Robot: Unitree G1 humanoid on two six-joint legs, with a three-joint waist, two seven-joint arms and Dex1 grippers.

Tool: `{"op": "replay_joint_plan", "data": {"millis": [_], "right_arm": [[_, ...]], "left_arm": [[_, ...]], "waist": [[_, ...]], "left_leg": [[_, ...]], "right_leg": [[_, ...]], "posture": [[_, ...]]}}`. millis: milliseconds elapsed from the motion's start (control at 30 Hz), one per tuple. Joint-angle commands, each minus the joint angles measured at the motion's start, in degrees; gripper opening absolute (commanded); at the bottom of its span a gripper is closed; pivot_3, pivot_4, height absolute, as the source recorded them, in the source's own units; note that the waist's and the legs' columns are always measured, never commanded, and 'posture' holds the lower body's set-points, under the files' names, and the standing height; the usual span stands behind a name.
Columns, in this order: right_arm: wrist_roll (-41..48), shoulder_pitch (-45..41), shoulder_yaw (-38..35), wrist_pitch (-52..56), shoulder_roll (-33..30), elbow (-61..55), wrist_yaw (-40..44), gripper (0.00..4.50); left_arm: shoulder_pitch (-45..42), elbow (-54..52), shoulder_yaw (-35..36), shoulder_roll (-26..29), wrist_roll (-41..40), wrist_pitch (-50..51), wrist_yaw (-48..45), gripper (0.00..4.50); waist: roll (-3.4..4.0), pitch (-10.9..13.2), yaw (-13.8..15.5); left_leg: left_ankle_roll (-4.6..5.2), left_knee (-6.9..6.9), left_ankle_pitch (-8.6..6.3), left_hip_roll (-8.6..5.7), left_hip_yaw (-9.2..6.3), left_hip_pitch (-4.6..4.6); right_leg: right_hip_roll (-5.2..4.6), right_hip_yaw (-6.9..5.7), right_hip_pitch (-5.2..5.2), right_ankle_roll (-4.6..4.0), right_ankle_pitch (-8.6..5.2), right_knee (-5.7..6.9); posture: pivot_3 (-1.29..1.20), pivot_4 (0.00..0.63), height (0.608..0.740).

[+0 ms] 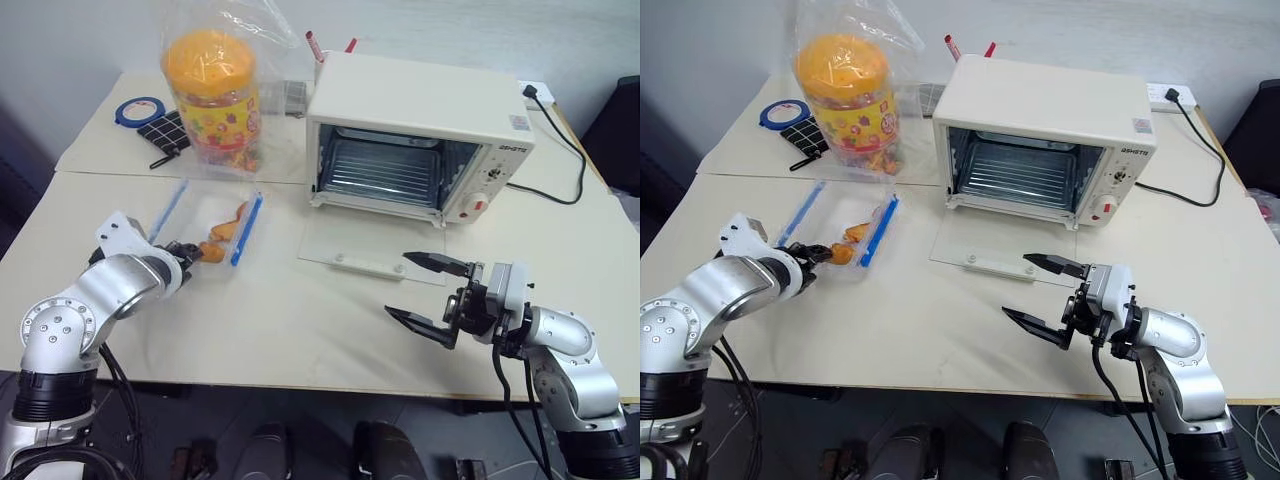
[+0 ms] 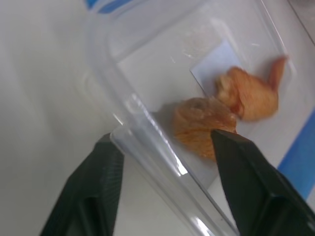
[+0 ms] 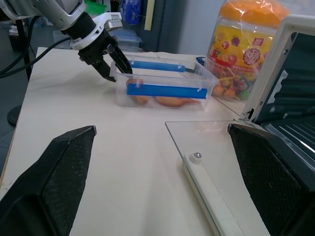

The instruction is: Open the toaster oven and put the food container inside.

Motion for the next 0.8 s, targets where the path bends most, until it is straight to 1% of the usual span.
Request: {"op": "replay_joint_plan", "data": {"millis": [33, 133, 200, 333, 400, 467, 533, 600, 667, 733, 800], "right_arm": [[0.5, 0.0, -1.4, 0.0, -0.8, -2.1, -0.4, 4.50], [0.5, -0.4, -1.4, 0.1, -0.9, -2.0, -0.4, 4.50], [0.5, -0.5, -1.3, 0.2, -0.9, -1.9, -0.5, 4.50], [0.4, -0.5, -1.3, 0.3, -0.9, -2.0, -0.6, 4.50], [0.4, -0.3, -1.4, 0.4, -0.9, -2.2, -0.8, 4.50], [0.4, 0.0, -1.5, 0.4, -1.0, -2.3, -0.9, 4.50], [0.4, 0.4, -2.1, 0.5, -1.4, -2.4, -1.2, 4.50], [0.3, 0.9, -2.7, 0.5, -1.8, -2.6, -1.6, 4.50], [0.3, 1.8, -3.9, 0.5, -2.6, -2.6, -1.8, 4.50], [0.3, 3.3, -6.0, 0.7, -3.3, -2.9, -2.8, 4.50], [0.3, 5.2, -8.1, 0.8, -3.9, -3.7, -4.1, 4.50]], "left_arm": [[0.5, 0.3, 1.6, 2.1, 0.3, 1.7, -0.5, 1.49], [1.2, 1.1, 2.3, 3.9, 0.8, 2.9, -1.4, 0.56], [1.5, 2.1, 2.9, 5.9, 3.3, 4.2, -3.2, 0.15], [0.7, 5.6, 5.8, 8.3, 10.5, 4.5, -10.8, 0.15], [0.5, 7.2, 7.3, 9.5, 12.4, 6.1, -15.7, 0.15], [-0.1, 8.4, 8.7, 10.1, 13.8, 7.7, -21.5, 0.15], [-2.3, 10.0, 8.0, 13.3, 14.7, 12.8, -30.1, 0.15], [-5.1, 11.3, 6.4, 16.7, 16.6, 18.1, -38.4, 0.15], [-9.7, 10.2, 1.7, 21.1, 22.5, 23.1, -48.8, 0.15], [-16.8, 10.6, -2.3, 21.0, 25.5, 27.1, -54.8, 0.15], [-23.8, 11.3, -6.2, 17.9, 27.4, 31.1, -58.3, 0.15]], "waist": [[0.00, 0.0, 0.0], [0.00, 0.0, 0.0], [0.00, 0.0, 0.0], [-0.01, 0.0, 0.0], [-0.01, 0.0, 0.1], [-0.01, 0.0, 0.1], [-0.02, 0.0, 0.1], [-0.12, 0.1, 0.2], [-0.13, 0.1, 0.3], [-0.10, 0.1, 0.4], [-0.10, 0.1, 0.5]], "left_leg": [[0.00, 0.00, 0.00, 0.01, 0.00, -0.01], [0.00, -0.01, 0.00, 0.02, 0.00, -0.02], [0.00, -0.03, 0.00, 0.02, 0.02, -0.02], [-0.02, -0.03, 0.00, -0.02, 0.09, -0.04], [-0.05, -0.05, -0.01, -0.04, 0.14, -0.05], [-0.08, -0.07, -0.03, -0.02, 0.14, -0.06], [-0.09, -0.09, -0.03, -0.02, 0.17, -0.06], [-0.09, -0.06, -0.04, -0.05, 0.16, -0.14], [-0.09, -0.05, -0.04, -0.05, 0.17, -0.14], [-0.09, -0.08, -0.04, -0.13, 0.21, -0.14], [-0.09, -0.10, -0.04, -0.14, 0.21, -0.15]], "right_leg": [[0.00, 0.00, -0.01, 0.00, 0.00, 0.00], [-0.01, 0.01, -0.02, 0.00, 0.00, -0.01], [-0.01, 0.03, -0.06, 0.00, 0.00, 0.01], [0.08, -0.04, -0.10, 0.00, 0.00, 0.01], [0.15, -0.12, -0.14, 0.00, 0.00, 0.00], [0.17, -0.15, -0.15, 0.00, 0.00, -0.03], [0.18, -0.19, -0.18, 0.00, 0.00, -0.04], [0.21, -0.31, -0.21, 0.00, 0.00, -0.01], [0.21, -0.32, -0.22, -0.01, 0.00, -0.02], [0.22, -0.33, -0.21, 0.00, 0.00, -0.06], [0.21, -0.29, -0.21, 0.00, 0.00, -0.06]], "posture": [[0.00, 0.150, 0.740], [0.00, 0.150, 0.740], [0.00, 0.150, 0.740], [0.00, 0.150, 0.740], [0.00, 0.150, 0.740], [0.00, 0.150, 0.740], [0.00, 0.150, 0.740], [0.00, 0.150, 0.740], [0.00, 0.150, 0.740], [0.00, 0.150, 0.740], [0.00, 0.150, 0.740]]}}
